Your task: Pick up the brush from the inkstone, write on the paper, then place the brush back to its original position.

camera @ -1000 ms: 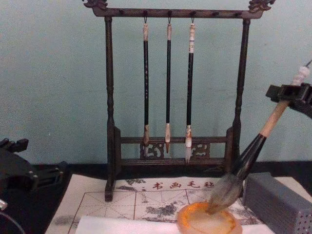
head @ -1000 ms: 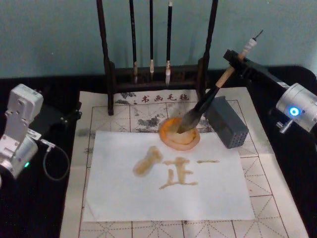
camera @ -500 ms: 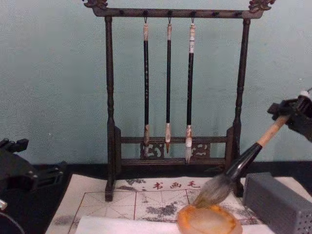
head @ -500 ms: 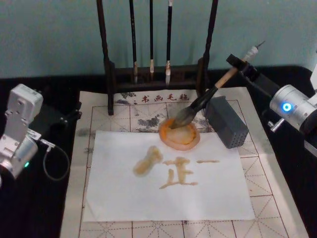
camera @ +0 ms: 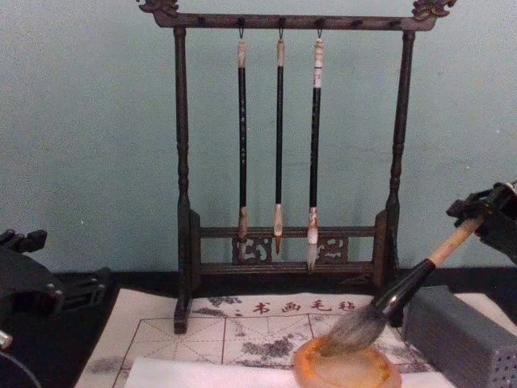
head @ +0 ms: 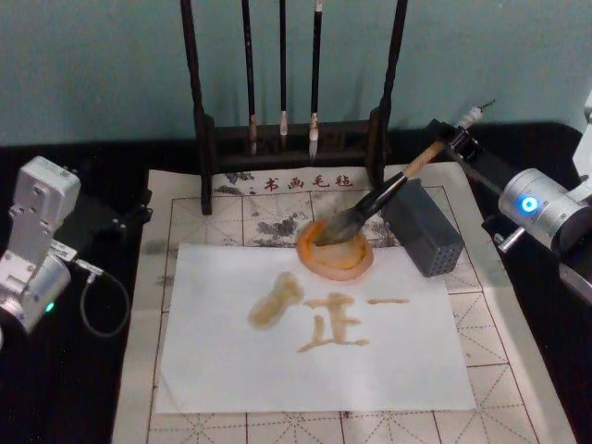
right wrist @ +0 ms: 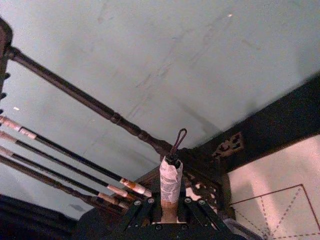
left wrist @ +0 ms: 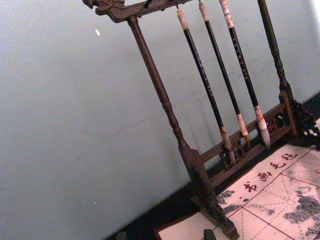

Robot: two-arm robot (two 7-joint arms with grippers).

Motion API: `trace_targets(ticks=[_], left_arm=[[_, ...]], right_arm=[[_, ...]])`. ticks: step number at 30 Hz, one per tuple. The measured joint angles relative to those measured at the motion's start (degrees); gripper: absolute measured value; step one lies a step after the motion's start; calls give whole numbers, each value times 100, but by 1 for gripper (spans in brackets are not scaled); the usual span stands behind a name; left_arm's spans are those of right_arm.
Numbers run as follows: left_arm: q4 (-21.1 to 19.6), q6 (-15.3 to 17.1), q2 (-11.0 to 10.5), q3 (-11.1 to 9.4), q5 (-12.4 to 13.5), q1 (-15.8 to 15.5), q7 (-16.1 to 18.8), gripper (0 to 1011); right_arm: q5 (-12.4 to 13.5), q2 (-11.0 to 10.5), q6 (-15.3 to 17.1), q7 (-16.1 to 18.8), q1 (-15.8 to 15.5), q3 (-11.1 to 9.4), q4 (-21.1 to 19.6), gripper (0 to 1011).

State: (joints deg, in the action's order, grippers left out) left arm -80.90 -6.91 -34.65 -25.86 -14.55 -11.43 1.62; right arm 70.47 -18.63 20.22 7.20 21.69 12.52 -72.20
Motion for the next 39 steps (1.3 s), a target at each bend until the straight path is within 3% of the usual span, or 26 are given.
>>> trace_targets(ticks=[20,39], left_arm=[[0,0,0,0,0,0,0,1001],[0,0,0,0,0,0,0,1001]], right_arm=[[299,-40,-153,-342,-3,152,120,179],[527,-114,-292,-458,24,338,137,179]])
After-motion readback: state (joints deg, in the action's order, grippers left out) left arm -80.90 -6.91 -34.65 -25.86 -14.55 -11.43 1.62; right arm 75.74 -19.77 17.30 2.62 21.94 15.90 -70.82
